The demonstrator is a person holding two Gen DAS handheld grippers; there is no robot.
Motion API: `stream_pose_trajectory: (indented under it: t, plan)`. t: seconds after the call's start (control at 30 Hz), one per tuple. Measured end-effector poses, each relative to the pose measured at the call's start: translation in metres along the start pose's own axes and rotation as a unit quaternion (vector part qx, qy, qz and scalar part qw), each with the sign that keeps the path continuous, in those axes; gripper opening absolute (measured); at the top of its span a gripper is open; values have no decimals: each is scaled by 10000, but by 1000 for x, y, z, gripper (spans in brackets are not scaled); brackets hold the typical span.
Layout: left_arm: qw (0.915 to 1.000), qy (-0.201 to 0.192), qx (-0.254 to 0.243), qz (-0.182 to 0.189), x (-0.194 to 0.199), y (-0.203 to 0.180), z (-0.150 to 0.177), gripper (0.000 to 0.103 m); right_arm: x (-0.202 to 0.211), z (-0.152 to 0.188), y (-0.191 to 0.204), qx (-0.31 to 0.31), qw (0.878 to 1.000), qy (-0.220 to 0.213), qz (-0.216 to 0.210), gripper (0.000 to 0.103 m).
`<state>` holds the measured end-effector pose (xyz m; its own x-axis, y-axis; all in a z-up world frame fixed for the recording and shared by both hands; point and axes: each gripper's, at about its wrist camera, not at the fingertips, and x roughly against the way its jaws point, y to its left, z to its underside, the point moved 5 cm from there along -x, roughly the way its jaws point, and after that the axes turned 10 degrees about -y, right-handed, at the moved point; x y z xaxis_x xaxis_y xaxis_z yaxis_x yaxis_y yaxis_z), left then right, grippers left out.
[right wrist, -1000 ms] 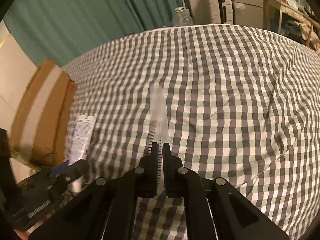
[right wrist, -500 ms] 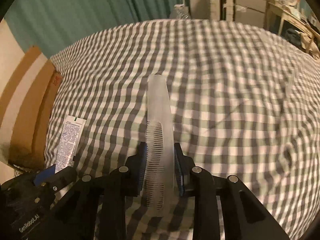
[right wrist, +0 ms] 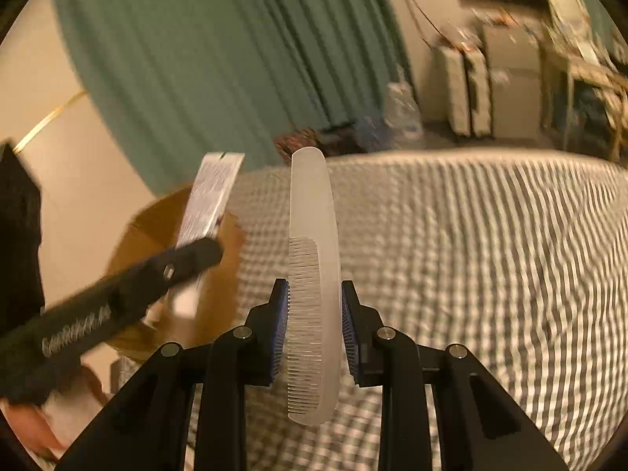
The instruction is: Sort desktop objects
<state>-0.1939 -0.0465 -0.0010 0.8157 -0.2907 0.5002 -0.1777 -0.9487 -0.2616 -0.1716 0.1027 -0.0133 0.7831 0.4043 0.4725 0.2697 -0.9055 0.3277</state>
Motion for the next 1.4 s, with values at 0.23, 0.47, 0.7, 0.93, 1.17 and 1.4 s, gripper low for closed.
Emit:
stream_pose_trajectory:
  t: [0.23,0.47,0.7,0.93,1.17,1.4]
  plan:
    - [9969,-388,-358,-591,56,82,-63,21,-42,-22,120,418,9971,18,-638,25]
    - [9921,41,-175,-1242,49,184,-42,21,-101,11,171,548,9948,554,-657,25]
    - [9887,481,-181,-1409,26,222,-12,94,-105,9,168,755,9963,416,-71,62]
    - [9911,-105,-495,-1231,73,200,-18,94,-45,-9,152,900,9940,-17,620,67]
    - [9804,-1434,-868,-1035,148,133,-29,103,52,-32,154,1256,9727,-1243,1506,103]
    - [9858,-1187,-750,-917,128,104,36,103,58,29,120,1012,9667,-1109,2074,102]
